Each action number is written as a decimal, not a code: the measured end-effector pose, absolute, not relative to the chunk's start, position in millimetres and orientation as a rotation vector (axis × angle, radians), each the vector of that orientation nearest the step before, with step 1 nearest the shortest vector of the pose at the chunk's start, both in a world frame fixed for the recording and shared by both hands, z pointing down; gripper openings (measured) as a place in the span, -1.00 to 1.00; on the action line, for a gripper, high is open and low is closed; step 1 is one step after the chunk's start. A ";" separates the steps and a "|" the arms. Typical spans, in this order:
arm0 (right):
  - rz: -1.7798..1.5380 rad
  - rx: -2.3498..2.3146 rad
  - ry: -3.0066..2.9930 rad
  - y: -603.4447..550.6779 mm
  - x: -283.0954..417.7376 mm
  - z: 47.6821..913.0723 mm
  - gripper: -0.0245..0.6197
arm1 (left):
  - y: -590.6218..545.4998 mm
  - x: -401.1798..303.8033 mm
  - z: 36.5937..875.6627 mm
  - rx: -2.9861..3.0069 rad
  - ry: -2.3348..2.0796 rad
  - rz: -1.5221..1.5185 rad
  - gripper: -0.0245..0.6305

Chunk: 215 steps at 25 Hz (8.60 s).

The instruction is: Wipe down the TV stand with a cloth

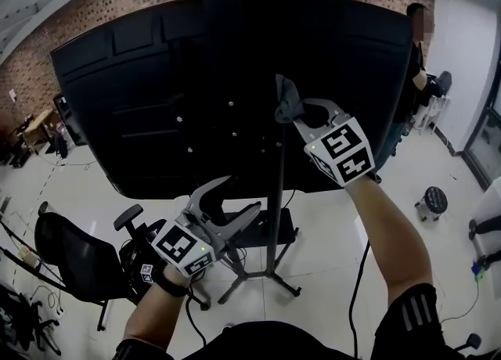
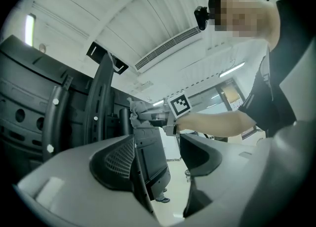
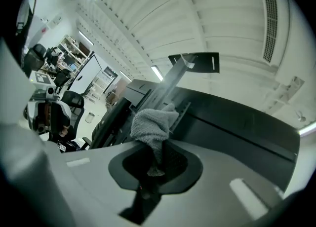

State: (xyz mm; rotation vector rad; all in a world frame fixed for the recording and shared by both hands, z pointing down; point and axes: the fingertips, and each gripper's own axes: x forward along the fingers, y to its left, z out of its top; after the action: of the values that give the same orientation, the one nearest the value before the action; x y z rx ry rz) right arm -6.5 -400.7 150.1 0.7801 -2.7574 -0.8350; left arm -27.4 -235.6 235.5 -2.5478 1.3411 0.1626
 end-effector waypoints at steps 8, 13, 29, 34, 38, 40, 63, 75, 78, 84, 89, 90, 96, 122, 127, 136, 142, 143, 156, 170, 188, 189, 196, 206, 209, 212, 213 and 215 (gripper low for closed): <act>-0.732 0.809 -2.761 -413.7 -9.7 174.5 -0.83 | -232.7 -43.2 247.8 -2.578 1.345 0.165 0.02; -0.650 0.786 -2.743 -418.8 -7.3 218.1 -0.83 | -240.3 -40.0 261.4 -2.620 1.339 0.165 0.02; -0.422 0.722 -2.754 -403.4 -16.5 335.6 -0.82 | -267.1 -29.5 321.6 -2.754 1.359 0.151 0.02; -0.338 0.708 -2.734 -394.3 -24.2 378.7 -0.82 | -274.2 -34.8 352.3 -2.799 1.386 0.134 0.02; -0.281 0.713 -2.732 -394.0 -27.1 410.8 -0.82 | -280.0 -39.5 378.6 -2.838 1.416 0.105 0.02; -0.236 0.706 -2.718 -393.0 -28.6 429.9 -0.82 | -282.6 -42.0 395.2 -2.860 1.425 0.096 0.02; 0.119 0.623 -2.500 -399.6 -24.4 681.1 -0.82 | -301.7 -56.2 588.7 -3.053 1.552 -0.115 0.02; 0.216 0.508 -2.357 -397.6 -26.3 825.6 -0.82 | -324.2 -52.5 710.0 -3.155 1.625 -0.197 0.03; 0.218 0.496 -2.318 -397.4 -24.5 858.3 -0.81 | -325.5 -53.5 739.6 -3.184 1.653 -0.222 0.03; 0.259 0.501 -2.270 -397.2 -27.8 913.9 -0.81 | -325.4 -59.6 788.2 -3.218 1.705 -0.252 0.04; 0.331 0.500 -2.176 -388.9 -22.1 961.6 -0.81 | -322.1 -56.8 812.8 -3.245 1.723 -0.245 0.04; 0.318 0.491 -2.163 -387.9 -22.2 969.5 -0.81 | -321.1 -56.8 815.8 -3.248 1.733 -0.235 0.04; 0.338 0.492 -2.120 -394.2 -21.1 999.3 -0.81 | -321.1 -58.1 833.5 -3.258 1.771 -0.220 0.04; -0.003 0.577 -2.777 -316.3 -85.1 497.3 -0.82 | -211.0 -106.4 461.4 -2.897 1.369 0.014 0.04; -0.210 0.580 -2.908 -309.7 -104.7 363.1 -0.82 | -201.2 -124.8 367.0 -2.800 1.320 0.040 0.04; -0.425 0.561 -3.025 -290.0 -135.5 210.9 -0.81 | -176.6 -147.1 245.8 -2.628 1.260 0.126 0.03; -0.478 0.582 -3.011 -312.1 -169.6 146.1 -0.81 | -178.2 -155.6 204.7 -2.556 1.229 0.108 0.03; -0.487 0.585 -3.002 -315.8 -175.4 138.7 -0.81 | -177.9 -156.3 197.6 -2.548 1.231 0.108 0.03; -0.539 0.525 -2.906 -325.3 -205.2 162.0 -0.82 | -186.1 -176.1 200.1 -2.555 1.277 0.135 0.03; -0.374 0.476 -2.874 -324.3 -203.2 272.8 -0.82 | -207.0 -184.4 255.4 -2.647 1.348 0.106 0.03; -0.209 0.528 -2.739 -307.1 -207.8 417.7 -0.82 | -207.6 -192.5 369.0 -2.761 1.430 0.011 0.03; -0.191 0.522 -2.733 -307.0 -208.0 430.2 -0.82 | -208.4 -192.7 377.7 -2.771 1.436 0.006 0.03; -0.152 0.509 -2.683 -305.4 -211.0 507.3 -0.82 | -217.9 -200.4 443.0 -2.829 1.488 -0.035 0.03; -0.008 0.502 -2.598 -305.8 -208.2 615.8 -0.82 | -228.7 -195.3 541.7 -2.947 1.530 -0.133 0.04; 0.048 0.499 -2.570 -306.9 -207.9 655.7 -0.82 | -231.3 -196.7 572.6 -2.981 1.553 -0.152 0.04; 0.091 0.478 -2.536 -305.2 -208.5 694.4 -0.82 | -232.0 -201.3 604.6 -3.010 1.578 -0.190 0.04; 0.102 0.469 -2.525 -304.0 -208.8 704.6 -0.82 | -232.3 -203.0 614.9 -3.018 1.585 -0.202 0.04; 0.118 0.458 -2.507 -303.2 -208.8 723.3 -0.82 | -234.9 -205.3 635.1 -3.031 1.593 -0.219 0.04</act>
State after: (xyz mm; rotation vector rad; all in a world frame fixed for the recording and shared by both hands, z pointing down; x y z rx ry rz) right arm -208.8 -303.2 723.3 0.4578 -2.5068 0.1181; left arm -205.3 -234.9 635.1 -3.0315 1.5933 -0.2189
